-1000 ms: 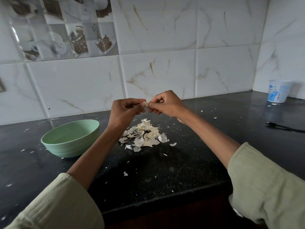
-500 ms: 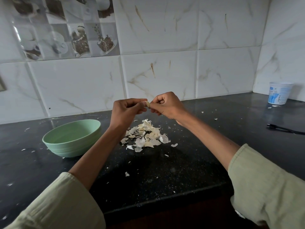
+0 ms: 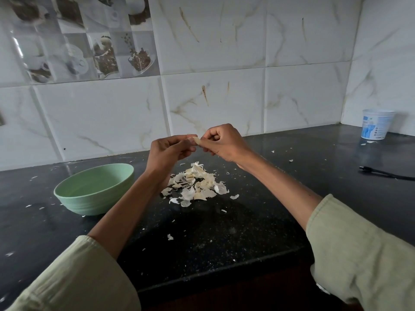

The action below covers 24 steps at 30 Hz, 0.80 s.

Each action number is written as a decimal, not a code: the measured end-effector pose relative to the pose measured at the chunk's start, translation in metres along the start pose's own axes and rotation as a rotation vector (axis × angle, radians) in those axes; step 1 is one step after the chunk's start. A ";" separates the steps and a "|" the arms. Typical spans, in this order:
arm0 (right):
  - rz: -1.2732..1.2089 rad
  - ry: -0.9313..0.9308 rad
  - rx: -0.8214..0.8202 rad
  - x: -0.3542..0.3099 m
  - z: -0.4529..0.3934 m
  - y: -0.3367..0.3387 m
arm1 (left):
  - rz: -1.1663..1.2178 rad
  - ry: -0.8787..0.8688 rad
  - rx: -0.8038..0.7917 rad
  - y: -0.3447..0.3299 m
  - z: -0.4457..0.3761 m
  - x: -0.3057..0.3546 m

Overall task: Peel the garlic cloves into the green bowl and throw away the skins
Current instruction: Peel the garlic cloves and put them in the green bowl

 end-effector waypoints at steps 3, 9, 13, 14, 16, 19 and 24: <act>-0.043 -0.026 -0.010 0.003 -0.003 0.002 | 0.115 0.119 -0.030 -0.005 0.003 -0.012; -0.036 -0.054 -0.079 0.001 0.000 -0.005 | 0.206 0.223 -0.070 -0.013 0.006 -0.019; 0.009 -0.053 -0.081 0.002 -0.001 -0.001 | 0.214 0.235 -0.058 -0.011 0.006 -0.021; 0.022 -0.051 -0.075 0.002 -0.001 0.000 | 0.210 0.235 -0.055 -0.010 0.006 -0.022; 0.046 -0.044 -0.056 0.004 -0.003 0.003 | 0.199 0.226 -0.043 -0.008 0.005 -0.021; 0.124 0.033 -0.042 0.001 -0.003 0.006 | 0.170 0.198 -0.002 -0.002 0.004 -0.020; 0.183 0.056 -0.118 0.002 -0.004 0.002 | 0.023 0.117 -0.004 0.001 0.002 -0.012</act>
Point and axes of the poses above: each hand's wrist, its own z-axis away from the middle knuckle, its own y-axis out of the back of the hand, x = y × z, the point moved 10 cm from there along -z, towards the middle knuckle, and after that the axes turned 14 degrees about -y, right-handed, at the moved point
